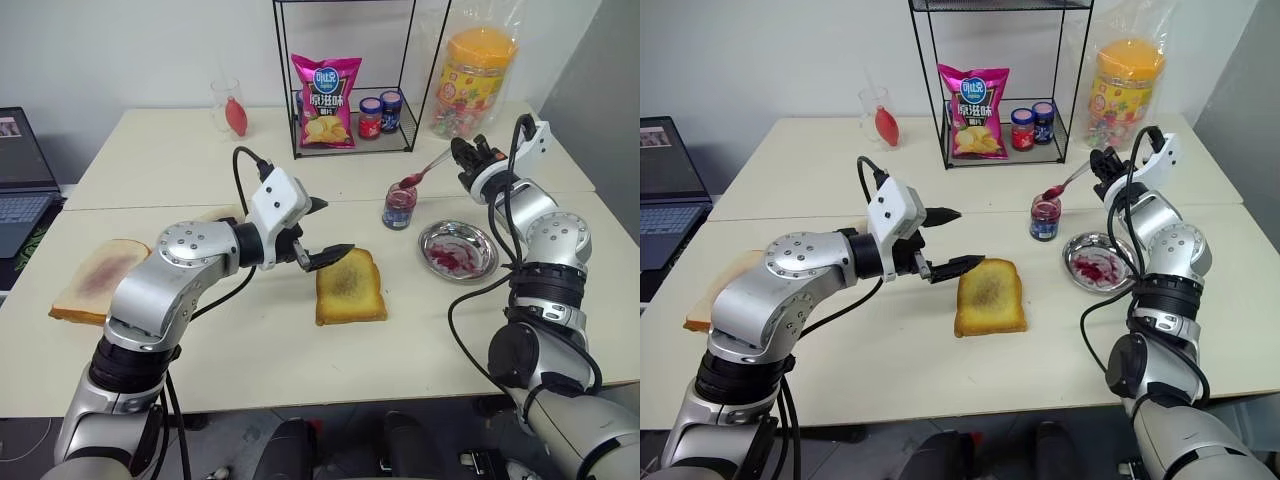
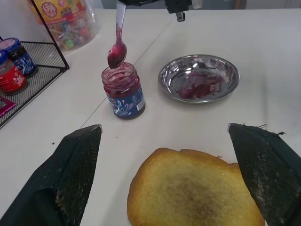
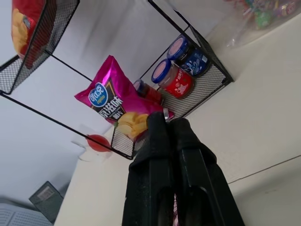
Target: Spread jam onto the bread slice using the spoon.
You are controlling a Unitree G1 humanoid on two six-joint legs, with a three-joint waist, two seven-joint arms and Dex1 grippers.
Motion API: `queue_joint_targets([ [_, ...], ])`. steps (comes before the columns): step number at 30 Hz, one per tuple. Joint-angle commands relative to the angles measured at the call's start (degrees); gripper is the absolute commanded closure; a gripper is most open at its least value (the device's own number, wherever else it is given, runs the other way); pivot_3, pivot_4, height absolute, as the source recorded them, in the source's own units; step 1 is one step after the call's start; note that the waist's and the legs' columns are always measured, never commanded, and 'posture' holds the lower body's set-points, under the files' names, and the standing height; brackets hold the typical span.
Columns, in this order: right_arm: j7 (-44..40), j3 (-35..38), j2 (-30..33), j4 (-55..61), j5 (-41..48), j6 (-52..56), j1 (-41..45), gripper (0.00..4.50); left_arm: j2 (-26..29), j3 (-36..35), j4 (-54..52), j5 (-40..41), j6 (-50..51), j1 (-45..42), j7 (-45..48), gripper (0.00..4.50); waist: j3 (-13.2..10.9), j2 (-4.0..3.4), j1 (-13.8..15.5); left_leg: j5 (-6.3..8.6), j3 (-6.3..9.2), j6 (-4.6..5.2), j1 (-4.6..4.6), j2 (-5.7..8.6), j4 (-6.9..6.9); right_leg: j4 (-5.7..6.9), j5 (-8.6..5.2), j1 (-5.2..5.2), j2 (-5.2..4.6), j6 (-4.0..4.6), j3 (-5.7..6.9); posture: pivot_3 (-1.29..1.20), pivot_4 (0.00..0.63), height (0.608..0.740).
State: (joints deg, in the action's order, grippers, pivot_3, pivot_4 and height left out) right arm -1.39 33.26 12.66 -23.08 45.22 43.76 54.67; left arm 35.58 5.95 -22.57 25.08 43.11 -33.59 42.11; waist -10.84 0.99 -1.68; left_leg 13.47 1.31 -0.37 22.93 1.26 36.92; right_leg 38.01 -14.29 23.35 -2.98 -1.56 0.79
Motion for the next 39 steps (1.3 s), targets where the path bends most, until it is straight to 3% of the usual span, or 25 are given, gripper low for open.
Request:
queue_joint_targets([
  [1,1.27,2.31,-0.47,1.92,3.65,-0.17,0.69,4.47,-0.94,-3.06,-1.19,2.0,-1.33,0.14,0.27,0.0,0.0,0.0,0.0,0.0,0.0,0.0,0.0,0.0,0.0,0.0,0.0,0.0,0.0,0.0,0.0,0.0,0.15,0.74],
  [12,2.36,3.23,-1.62,2.79,6.78,-0.38,-0.43,4.47,-2.4,-3.88,-0.88,2.8,-1.56,0.24,-0.52,0.0,0.0,0.0,-0.01,0.0,-0.01,0.0,0.0,0.0,0.0,0.0,0.0,0.0,0.0,0.0,0.0,0.0,0.15,0.74],
  [18,2.49,1.11,-2.76,10.34,10.71,3.64,-1.19,4.47,-0.39,-6.47,-2.41,2.21,-3.71,2.59,-0.54,0.0,0.0,0.0,-0.14,0.01,-0.02,0.01,0.0,-0.01,-0.01,0.0,0.0,0.01,0.0,0.0,-0.01,0.0,0.15,0.74],
  [27,7.34,-3.51,-5.35,26.49,21.82,14.36,-7.41,4.47,10.0,-15.07,-10.66,6.04,-3.92,17.76,6.34,0.0,0.0,0.0,-0.09,0.02,-0.01,0.02,0.01,-0.07,-0.07,-0.01,0.0,0.04,-0.01,0.0,-0.02,0.0,0.15,0.74],
  [32,11.54,-7.39,-7.9,34.18,27.12,17.35,-14.13,4.47,11.06,-18.63,-15.22,8.42,-4.57,26.3,7.73,0.0,0.0,0.0,0.06,0.03,0.01,0.04,0.02,-0.08,-0.07,-0.08,0.0,0.04,-0.05,0.0,-0.02,0.0,0.15,0.74],
  [39,5.03,-22.2,-5.65,43.14,20.18,17.84,-25.13,4.47,11.43,-20.11,-20.07,7.48,-7.24,38.83,8.49,0.0,0.01,0.0,0.02,0.03,0.01,0.05,-0.01,-0.1,-0.04,-0.16,-0.12,0.03,-0.04,-0.19,-0.02,0.0,0.15,0.74],
])
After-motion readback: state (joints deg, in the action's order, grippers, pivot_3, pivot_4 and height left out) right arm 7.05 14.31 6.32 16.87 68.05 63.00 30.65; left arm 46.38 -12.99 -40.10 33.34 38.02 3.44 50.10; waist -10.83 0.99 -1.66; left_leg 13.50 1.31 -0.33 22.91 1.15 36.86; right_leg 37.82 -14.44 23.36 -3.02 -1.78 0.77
